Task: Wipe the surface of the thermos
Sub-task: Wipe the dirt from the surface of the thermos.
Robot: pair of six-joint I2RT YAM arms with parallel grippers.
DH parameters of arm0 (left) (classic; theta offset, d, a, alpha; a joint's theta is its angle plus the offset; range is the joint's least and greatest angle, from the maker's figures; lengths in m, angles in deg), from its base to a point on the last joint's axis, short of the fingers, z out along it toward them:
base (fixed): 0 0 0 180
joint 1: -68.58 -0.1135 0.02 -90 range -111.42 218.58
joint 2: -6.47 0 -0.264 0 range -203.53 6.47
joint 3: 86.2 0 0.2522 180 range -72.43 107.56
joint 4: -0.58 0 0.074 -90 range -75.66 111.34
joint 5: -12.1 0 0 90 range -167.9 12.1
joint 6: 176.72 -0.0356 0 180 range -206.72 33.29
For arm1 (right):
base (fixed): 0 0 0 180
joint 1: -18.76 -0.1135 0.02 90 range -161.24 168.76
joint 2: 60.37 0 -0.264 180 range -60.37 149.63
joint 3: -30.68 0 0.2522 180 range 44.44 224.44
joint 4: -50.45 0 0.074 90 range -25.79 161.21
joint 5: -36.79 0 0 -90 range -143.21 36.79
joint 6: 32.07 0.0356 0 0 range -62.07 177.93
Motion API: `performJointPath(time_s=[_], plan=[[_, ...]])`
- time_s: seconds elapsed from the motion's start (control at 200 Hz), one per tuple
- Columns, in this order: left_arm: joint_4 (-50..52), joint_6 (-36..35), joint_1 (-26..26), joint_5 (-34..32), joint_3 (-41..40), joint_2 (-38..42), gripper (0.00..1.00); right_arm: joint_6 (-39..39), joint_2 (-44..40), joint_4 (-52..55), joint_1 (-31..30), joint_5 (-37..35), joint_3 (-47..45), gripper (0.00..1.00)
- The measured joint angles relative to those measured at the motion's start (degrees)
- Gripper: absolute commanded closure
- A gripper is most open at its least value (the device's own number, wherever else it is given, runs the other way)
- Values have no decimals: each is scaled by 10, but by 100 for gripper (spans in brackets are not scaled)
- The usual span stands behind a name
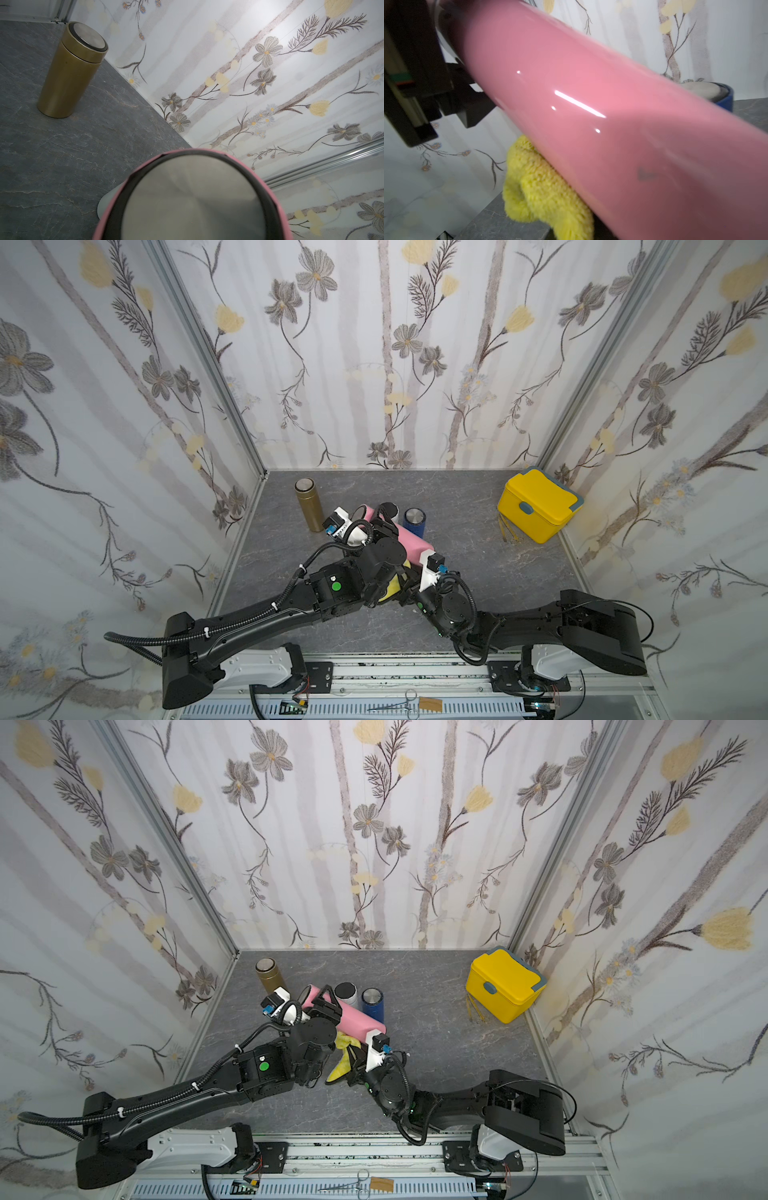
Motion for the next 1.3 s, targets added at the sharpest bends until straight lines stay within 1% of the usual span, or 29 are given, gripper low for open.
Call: performJointPath(time_s=[0.13, 0.195, 0.285, 0.355, 0.435, 0.51, 0.6, 0.664, 0.744, 0.844, 0.979, 1.084, 1.194, 1.299], plan=[[-7, 12, 1, 0, 0, 8, 100, -15, -14, -8, -6, -15, -3, 100], [-14, 11, 1, -1, -1, 12, 100, -30, -13, -7, -6, -14, 13, 100], [-39, 1, 0, -1, -7, 14, 100, -43, -13, 1, -8, 2, 48, 100], [-58, -17, 0, 2, -13, 14, 100, -44, -17, 5, -8, 15, 54, 100], [-91, -58, 0, 9, -29, 15, 100, -41, -24, 4, -8, 25, 41, 100], [-135, -109, 0, 19, -52, 15, 100, -22, -36, -15, -8, 28, -7, 100], [-205, -187, 0, 30, -83, 15, 100, -3, -64, -25, -8, 28, -70, 100], [-259, -245, 0, 41, -102, 12, 100, 8, -96, -16, -8, 33, -86, 100], [-317, -321, 0, 67, -121, 9, 100, 17, -147, 7, -9, 41, -72, 100], [-389, -409, 0, 123, -154, 9, 100, 18, -202, 44, -9, 62, -27, 100], [-471, -501, -4, 172, -184, 18, 100, 23, -229, 94, -8, 71, -16, 100], [-494, -547, -14, 226, -195, 19, 100, 39, -225, 97, -7, 71, -41, 100], [-513, -580, -30, 301, -213, 18, 100, 59, -213, 106, -7, 72, -87, 100], [-518, -603, -45, 360, -221, 16, 100, 68, -235, 125, -7, 71, -103, 100]])
